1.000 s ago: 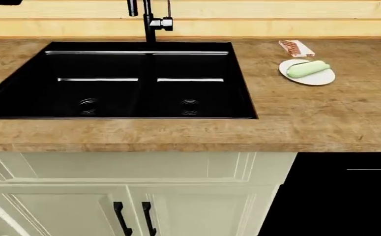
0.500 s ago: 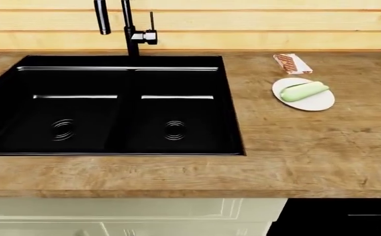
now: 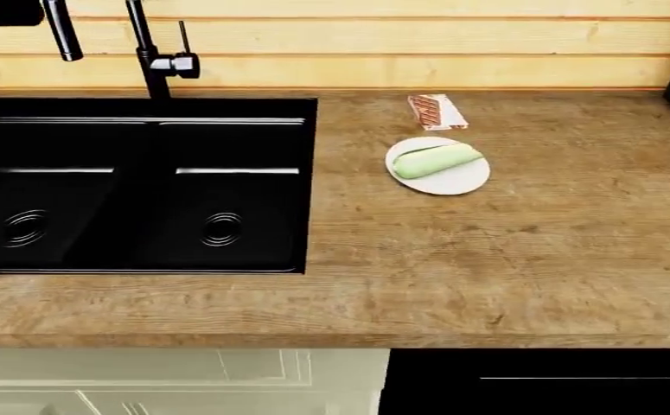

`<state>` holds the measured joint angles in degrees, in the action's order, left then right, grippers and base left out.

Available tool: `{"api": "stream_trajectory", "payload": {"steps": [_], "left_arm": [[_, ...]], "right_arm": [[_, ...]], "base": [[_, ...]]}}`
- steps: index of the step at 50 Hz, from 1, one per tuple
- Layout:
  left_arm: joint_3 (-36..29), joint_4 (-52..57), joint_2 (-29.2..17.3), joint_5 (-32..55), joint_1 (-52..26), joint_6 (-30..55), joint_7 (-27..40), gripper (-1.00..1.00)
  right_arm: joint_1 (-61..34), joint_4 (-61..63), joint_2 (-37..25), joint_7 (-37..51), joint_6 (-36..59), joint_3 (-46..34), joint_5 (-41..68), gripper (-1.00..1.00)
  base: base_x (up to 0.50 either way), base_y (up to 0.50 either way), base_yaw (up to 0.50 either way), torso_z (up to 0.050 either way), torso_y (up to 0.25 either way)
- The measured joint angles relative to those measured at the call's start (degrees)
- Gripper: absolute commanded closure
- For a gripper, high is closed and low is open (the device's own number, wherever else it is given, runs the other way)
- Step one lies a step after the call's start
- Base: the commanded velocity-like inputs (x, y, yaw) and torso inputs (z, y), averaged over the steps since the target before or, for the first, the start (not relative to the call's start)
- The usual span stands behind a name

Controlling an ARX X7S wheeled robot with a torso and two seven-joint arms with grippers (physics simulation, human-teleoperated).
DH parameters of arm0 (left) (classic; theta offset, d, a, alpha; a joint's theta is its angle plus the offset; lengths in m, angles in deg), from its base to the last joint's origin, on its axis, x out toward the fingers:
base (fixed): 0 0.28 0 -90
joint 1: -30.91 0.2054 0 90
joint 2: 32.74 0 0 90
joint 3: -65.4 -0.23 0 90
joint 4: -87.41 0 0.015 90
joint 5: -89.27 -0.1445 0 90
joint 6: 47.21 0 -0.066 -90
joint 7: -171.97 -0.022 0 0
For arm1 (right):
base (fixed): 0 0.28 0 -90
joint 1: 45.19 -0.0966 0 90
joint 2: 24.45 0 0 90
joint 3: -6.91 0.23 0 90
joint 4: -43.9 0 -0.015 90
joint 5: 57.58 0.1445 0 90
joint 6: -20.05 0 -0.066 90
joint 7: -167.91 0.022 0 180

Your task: Pick the corn from the counter and place it in the sink. Then turn on the sink faucet.

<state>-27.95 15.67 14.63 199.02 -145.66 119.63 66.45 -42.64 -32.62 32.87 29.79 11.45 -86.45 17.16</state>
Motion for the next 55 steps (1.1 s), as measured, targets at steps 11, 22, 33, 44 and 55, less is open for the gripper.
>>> {"api": "stream_trajectory", "payload": {"steps": [11,22,33,44,55], "left_arm": [[-0.4,0.4,-0.2,-0.5,0.5,-0.7,-0.6,-1.0],[-0.9,0.6,-0.4,-0.5,0.6,-1.4,-1.1,-1.0],[-1.1,0.4,-1.2,-0.9,0.5,-1.8,-1.5,-1.0],[-1.0,1.1,-2.0,-2.2,0.8,-2.3,-1.9,-1.0],[-1.0,1.6,-2.5,-2.8,1.2,-2.9,-2.3,-1.0]], "right_arm": [[0.2,0.0,-0.5,0.2,-0.8,-0.6,0.4,-1.0],[0.4,0.2,-1.4,-0.4,-1.9,-1.3,-0.2,-1.0],[0.9,1.0,-2.2,-2.0,-3.5,-2.5,-0.9,-1.0],[1.3,1.7,-2.7,-3.0,-5.0,-3.3,-1.5,-1.0],[1.7,1.6,-3.1,-2.9,-5.7,-2.8,-0.8,-1.0]], "base": [[0.0,-0.5,0.0,0.05,0.0],[0.0,-0.14,0.0,0.05,0.036],[0.0,0.5,0.0,0.045,0.091],[0.0,0.29,0.0,0.0,0.0],[0.45,0.0,0.0,0.0,0.0]]}}
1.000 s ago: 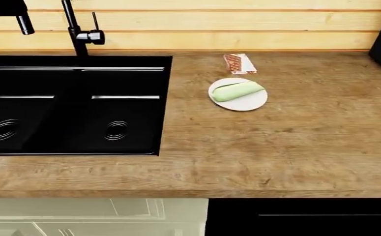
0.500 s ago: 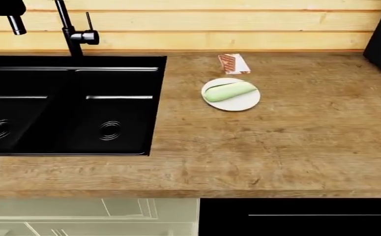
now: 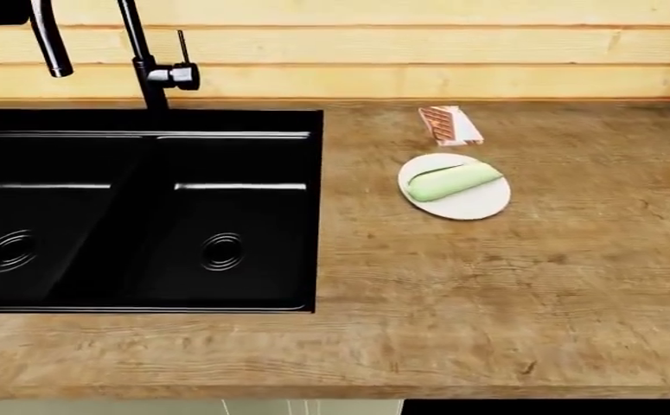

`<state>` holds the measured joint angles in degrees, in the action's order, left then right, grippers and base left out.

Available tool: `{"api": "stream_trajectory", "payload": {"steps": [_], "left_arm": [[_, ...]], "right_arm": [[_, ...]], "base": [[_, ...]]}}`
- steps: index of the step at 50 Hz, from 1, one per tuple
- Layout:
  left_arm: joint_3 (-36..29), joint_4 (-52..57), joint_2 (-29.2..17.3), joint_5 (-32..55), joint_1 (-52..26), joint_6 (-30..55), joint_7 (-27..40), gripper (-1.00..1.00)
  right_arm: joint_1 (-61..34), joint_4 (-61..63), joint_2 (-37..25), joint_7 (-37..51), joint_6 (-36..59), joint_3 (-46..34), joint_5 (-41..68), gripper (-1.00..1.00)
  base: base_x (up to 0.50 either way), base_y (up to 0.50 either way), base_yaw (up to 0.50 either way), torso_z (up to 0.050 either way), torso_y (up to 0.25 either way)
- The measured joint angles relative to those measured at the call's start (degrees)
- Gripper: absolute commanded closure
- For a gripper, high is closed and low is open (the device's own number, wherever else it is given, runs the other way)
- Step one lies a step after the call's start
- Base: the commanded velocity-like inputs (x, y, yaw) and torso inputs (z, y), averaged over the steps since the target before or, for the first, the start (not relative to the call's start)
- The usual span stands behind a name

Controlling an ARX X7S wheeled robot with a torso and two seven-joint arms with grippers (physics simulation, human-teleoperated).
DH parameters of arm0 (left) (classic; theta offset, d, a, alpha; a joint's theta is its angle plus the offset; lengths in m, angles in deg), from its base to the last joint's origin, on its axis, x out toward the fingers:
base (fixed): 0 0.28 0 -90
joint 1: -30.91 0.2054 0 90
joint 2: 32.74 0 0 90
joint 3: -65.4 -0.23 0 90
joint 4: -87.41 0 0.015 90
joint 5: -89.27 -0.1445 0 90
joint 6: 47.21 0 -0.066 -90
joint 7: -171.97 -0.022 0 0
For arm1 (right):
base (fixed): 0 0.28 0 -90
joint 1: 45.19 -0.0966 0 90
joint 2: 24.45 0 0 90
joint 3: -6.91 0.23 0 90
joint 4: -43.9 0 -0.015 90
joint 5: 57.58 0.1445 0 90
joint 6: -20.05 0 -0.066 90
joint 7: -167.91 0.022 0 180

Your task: Pick the corn from the counter and place it in the sink. Then turn on the sink faucet.

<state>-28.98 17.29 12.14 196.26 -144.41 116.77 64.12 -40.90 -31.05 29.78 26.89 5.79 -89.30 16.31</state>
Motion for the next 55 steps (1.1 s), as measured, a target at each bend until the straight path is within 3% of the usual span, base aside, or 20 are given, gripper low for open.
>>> {"api": "stream_trajectory", "payload": {"steps": [19,38,55], "left_arm": [[-0.5,0.1,-0.6,-0.6,0.3,-0.8,-0.7,-1.0],[-1.2,0.4,-1.3,-0.6,1.0,-1.6,-0.8,-1.0],[-1.7,0.8,-1.8,-0.8,1.6,-2.2,-1.2,-1.0]], "right_arm": [[0.5,-0.1,-0.3,0.4,-0.7,-0.2,0.8,-1.0],[0.8,0.6,-1.0,-0.5,-2.4,-0.6,0.1,-1.0],[1.2,1.1,-1.6,-2.2,-4.0,-1.3,-0.6,-1.0]], "base": [[0.5,0.0,0.0,0.0,0.001],[0.0,0.11,0.0,0.0,0.0],[0.37,-0.01,0.0,0.0,0.001]]}}
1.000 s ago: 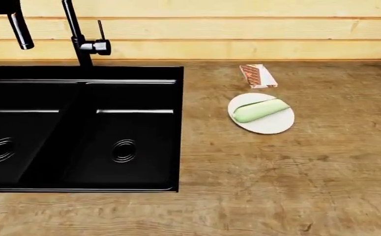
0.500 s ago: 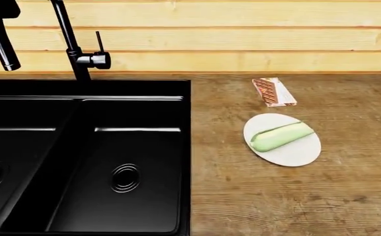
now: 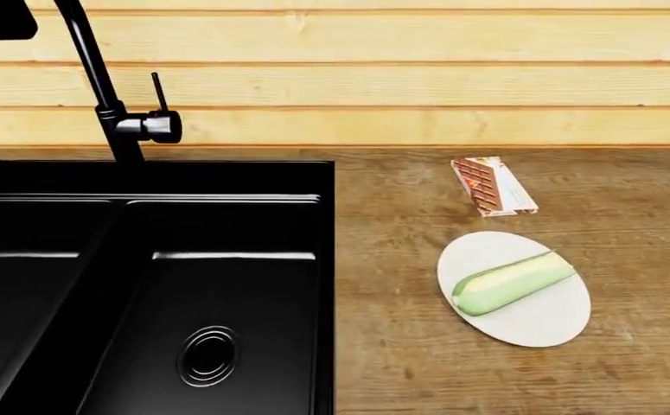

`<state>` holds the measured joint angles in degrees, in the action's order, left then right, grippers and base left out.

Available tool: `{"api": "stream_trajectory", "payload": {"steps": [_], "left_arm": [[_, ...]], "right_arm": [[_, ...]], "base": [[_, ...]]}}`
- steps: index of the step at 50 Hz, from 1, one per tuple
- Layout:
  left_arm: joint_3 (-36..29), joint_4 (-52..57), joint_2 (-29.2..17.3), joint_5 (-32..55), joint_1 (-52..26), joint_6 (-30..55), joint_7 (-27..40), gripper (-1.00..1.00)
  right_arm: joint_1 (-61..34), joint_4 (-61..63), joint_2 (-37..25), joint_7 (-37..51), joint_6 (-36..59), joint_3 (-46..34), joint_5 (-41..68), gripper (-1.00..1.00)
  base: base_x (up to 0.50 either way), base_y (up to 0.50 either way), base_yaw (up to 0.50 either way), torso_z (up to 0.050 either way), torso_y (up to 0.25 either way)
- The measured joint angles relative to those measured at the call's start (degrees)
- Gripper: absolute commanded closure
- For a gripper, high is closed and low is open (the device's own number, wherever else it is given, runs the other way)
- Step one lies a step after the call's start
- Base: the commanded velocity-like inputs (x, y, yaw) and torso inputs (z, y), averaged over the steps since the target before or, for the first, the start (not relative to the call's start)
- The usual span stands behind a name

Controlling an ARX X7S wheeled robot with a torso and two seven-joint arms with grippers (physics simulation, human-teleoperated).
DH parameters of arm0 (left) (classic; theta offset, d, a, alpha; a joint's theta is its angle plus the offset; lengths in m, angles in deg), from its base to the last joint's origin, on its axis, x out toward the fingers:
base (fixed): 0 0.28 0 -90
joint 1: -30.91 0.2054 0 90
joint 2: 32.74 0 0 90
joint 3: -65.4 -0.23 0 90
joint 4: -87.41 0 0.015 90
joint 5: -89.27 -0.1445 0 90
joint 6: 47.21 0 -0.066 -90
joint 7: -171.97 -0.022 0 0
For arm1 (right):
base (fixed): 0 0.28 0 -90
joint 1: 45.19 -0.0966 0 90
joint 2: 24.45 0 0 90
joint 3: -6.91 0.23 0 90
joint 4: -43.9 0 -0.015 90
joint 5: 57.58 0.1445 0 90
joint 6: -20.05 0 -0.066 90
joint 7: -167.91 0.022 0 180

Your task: Pick the corn from the counter and place it in the sink. Then turn on the sink faucet.

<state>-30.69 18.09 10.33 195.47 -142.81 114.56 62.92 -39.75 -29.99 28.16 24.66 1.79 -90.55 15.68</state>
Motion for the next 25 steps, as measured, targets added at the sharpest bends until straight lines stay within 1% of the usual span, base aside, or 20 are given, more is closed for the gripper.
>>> {"api": "stream_trajectory", "payload": {"steps": [14,22,25], "left_arm": [[-0.3,0.2,-0.3,-0.5,0.5,-0.5,-0.6,-1.0],[-0.5,0.3,-0.5,-0.8,0.8,-0.8,-0.9,-1.0],[-0.5,0.4,-0.6,-0.9,1.0,-0.9,-1.1,-1.0]], "right_arm": [[0.5,0.1,-0.4,0.2,-0.2,-0.4,0.1,-1.0],[0.7,-0.1,-0.5,0.5,0.0,-0.4,0.9,-1.0],[0.8,0.0,-0.6,0.5,-0.1,-0.5,0.9,-1.0]], "base": [[0.0,0.0,0.0,0.0,0.0],[0.5,0.0,0.0,0.0,0.0],[0.0,0.0,0.0,0.0,0.0]]}}
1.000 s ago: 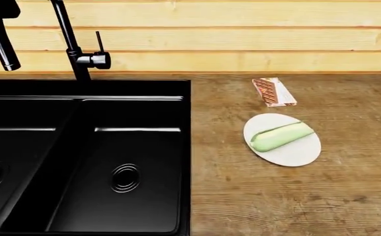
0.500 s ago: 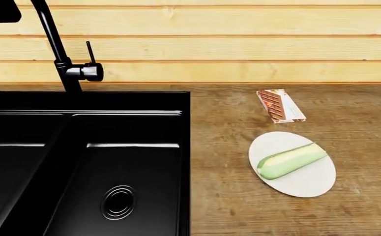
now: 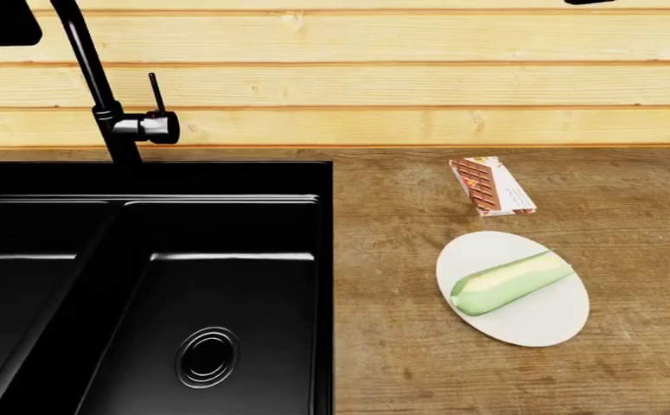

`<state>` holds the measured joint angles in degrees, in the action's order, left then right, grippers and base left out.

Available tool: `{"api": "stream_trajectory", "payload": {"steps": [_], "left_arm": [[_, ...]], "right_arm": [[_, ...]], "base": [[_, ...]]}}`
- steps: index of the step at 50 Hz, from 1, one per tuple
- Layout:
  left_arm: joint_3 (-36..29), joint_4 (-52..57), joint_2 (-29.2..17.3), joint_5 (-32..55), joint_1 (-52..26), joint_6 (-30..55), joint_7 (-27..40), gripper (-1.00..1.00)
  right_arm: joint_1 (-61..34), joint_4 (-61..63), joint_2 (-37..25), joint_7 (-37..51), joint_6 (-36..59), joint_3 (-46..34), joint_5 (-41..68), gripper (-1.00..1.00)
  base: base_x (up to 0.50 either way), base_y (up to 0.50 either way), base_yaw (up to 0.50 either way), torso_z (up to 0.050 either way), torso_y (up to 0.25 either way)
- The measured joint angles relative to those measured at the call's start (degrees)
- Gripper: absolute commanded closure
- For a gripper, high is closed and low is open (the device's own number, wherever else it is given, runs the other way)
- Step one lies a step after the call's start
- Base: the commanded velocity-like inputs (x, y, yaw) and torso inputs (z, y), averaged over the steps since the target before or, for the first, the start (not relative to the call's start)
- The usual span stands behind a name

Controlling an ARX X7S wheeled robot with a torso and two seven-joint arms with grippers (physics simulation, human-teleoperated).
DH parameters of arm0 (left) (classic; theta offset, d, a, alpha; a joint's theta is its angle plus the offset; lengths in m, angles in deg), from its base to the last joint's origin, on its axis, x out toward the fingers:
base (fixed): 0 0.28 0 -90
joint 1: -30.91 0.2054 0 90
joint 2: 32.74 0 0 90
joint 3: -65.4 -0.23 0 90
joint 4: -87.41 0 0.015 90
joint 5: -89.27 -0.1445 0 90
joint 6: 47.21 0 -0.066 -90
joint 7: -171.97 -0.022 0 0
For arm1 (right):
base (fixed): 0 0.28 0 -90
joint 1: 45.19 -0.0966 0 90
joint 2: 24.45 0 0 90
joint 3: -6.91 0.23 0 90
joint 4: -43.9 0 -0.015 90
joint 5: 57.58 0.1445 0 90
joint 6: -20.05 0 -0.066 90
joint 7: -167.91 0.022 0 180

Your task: Pick the corn from the counter and place it in the sink. Then turn on the sink faucet.

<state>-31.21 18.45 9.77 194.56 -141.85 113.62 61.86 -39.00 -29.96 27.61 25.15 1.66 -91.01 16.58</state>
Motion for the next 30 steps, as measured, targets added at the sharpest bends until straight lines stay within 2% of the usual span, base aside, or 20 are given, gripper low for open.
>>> {"api": "stream_trajectory", "payload": {"steps": [11,22,30], "left_arm": [[-0.1,0.2,0.0,-1.1,1.1,-0.5,-1.0,-1.0],[0.2,1.6,1.4,-5.9,7.5,-2.3,-5.0,-1.0],[0.1,1.8,2.2,-10.0,11.5,-3.6,-8.1,-1.0]], "right_arm": [[0.1,-0.2,-0.3,0.2,0.1,-0.5,0.1,-1.0],[5.2,-0.1,-0.6,0.9,0.3,0.9,3.5,-1.0],[8.9,-0.9,-0.8,3.7,1.2,2.5,10.5,-1.0]], "base": [[0.0,0.0,0.0,0.0,0.0],[0.0,0.0,0.0,0.0,0.0],[0.0,0.0,0.0,0.0,0.0]]}}
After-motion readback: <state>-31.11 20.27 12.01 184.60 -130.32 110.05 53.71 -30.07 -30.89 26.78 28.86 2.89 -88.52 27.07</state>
